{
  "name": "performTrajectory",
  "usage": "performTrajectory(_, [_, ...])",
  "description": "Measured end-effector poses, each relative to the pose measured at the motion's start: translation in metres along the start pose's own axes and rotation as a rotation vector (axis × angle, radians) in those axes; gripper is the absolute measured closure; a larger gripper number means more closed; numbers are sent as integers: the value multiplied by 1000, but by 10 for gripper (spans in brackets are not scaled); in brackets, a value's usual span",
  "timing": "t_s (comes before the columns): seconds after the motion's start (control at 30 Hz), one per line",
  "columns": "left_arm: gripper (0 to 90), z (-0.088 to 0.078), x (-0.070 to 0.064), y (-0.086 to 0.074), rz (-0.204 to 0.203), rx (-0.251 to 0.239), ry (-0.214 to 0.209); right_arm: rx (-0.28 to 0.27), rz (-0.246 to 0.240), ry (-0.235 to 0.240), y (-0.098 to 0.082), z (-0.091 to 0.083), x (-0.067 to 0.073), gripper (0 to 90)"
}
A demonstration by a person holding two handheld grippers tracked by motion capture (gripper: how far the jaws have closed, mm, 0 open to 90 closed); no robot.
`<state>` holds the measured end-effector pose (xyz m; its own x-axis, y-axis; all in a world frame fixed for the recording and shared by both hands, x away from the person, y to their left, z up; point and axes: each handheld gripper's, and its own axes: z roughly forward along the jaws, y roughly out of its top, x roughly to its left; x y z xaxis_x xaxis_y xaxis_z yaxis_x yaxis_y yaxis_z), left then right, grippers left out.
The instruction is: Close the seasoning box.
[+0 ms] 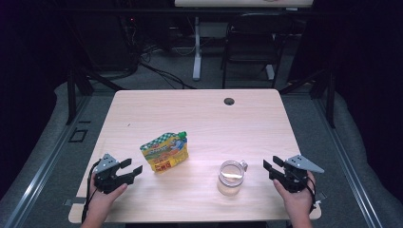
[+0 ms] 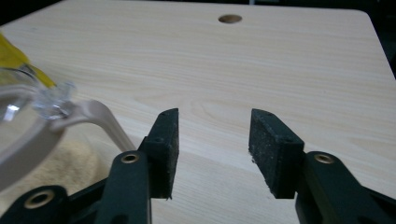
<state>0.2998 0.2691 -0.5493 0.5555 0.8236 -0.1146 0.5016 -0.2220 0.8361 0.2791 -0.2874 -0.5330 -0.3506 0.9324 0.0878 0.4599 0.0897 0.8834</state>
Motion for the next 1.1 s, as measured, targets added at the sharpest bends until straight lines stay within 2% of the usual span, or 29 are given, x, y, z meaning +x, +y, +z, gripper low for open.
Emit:
performTrajectory(0.1, [415,1,2,-1,1,9,9,32,7,-24,-5,7,-4,493])
performTrajectory(0.27, [415,4,4,-2,-9,21,13,81,28,-35,-11,16,-11,452])
performTrajectory(0.5, [415,5,6,-3,-13,27,16,112,37,-42,-15,23,-13,433])
performTrajectory(0.9, [415,9,9,-4,-28,68,29,116,30,-30,-17,28,-5,425])
performTrajectory(1.1, [413,8,13,-4,-47,64,56,116,13,-23,-17,29,-1,422])
